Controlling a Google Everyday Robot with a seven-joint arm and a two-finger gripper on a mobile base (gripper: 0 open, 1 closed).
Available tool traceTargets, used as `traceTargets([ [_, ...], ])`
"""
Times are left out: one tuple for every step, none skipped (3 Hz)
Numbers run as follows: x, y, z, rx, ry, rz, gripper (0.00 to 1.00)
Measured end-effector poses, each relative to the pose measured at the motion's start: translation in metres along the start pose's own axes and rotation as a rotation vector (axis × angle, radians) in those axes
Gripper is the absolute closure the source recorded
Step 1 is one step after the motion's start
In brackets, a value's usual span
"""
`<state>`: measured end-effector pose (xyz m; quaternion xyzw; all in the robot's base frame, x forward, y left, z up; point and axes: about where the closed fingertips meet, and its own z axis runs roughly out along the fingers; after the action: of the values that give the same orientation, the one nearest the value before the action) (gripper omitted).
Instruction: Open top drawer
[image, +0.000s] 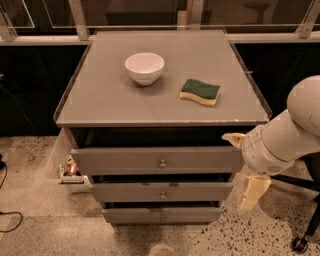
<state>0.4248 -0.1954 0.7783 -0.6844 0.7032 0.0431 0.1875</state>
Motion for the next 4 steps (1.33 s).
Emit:
traceTargets([
  [0.004, 0.003, 0.005, 0.002, 0.004, 0.002, 0.00],
  [0.015, 0.003, 0.036, 0.028, -0.004, -0.004, 0.00],
  [0.018, -0.025, 0.075, 0.100, -0.038, -0.017, 0.00],
  [0.014, -0.054, 0.101, 0.148, -0.069, -0.047, 0.00],
])
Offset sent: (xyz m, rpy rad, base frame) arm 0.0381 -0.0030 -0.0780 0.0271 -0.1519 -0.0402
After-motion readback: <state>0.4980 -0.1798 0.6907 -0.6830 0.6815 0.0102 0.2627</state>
